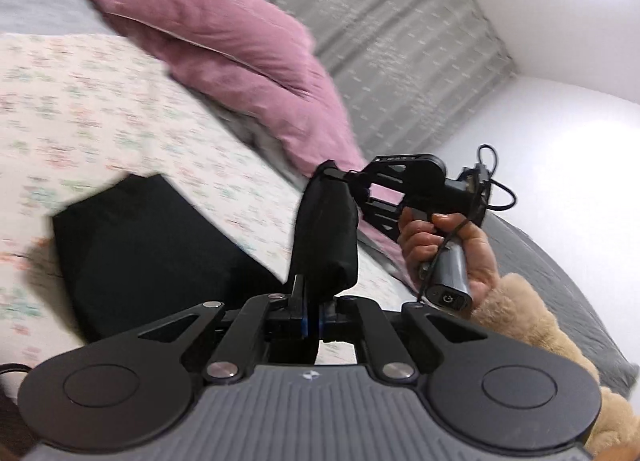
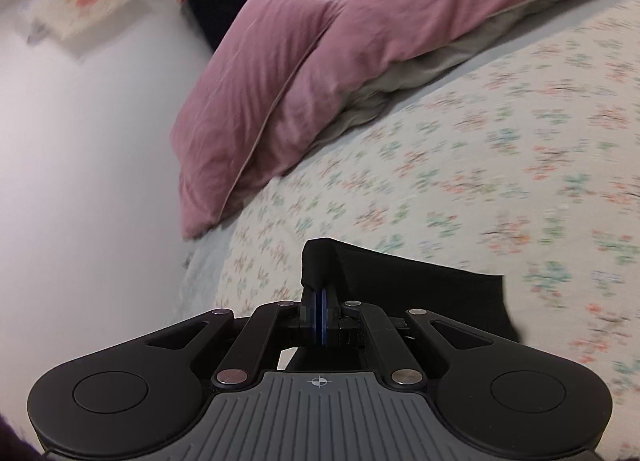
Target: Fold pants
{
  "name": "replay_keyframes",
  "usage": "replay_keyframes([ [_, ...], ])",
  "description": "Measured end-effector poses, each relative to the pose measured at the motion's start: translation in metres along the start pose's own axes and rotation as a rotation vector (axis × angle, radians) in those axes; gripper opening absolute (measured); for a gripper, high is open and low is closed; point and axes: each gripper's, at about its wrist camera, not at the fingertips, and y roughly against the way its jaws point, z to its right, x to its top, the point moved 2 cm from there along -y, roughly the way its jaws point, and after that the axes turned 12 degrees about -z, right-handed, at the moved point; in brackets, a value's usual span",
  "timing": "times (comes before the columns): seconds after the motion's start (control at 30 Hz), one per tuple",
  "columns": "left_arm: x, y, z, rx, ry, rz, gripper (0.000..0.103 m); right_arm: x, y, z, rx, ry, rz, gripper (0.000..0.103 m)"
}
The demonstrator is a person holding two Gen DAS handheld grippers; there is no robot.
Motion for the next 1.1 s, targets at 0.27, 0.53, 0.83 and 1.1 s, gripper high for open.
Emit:
replay_keyframes([
  [0.27,0.020,0.016,-0.060,0.205,0.133,0.021,0.030,-0.016,-0.111,-0.048,-0.003,0.026,-0.119,0.002],
  [0.53,0.030,0.010,-0.096,0.295,0.112,-0.115,0.048,-0.031,-0.162,-0.058,-0.085,0.022,-0.174,0.021],
  [0.83,0.078,-0.005,-0.078,0.317,-0.131,-0.176,0.093,-0.032,-0.089,-0.044,-0.068,0.134,-0.122,0.064],
  [1.1,0.124,-0.087,-0.091,0.292,-0.237,-0.406,0.093,-0.075,-0.018,0.040,-0.128,0.082,-0.108,0.068],
])
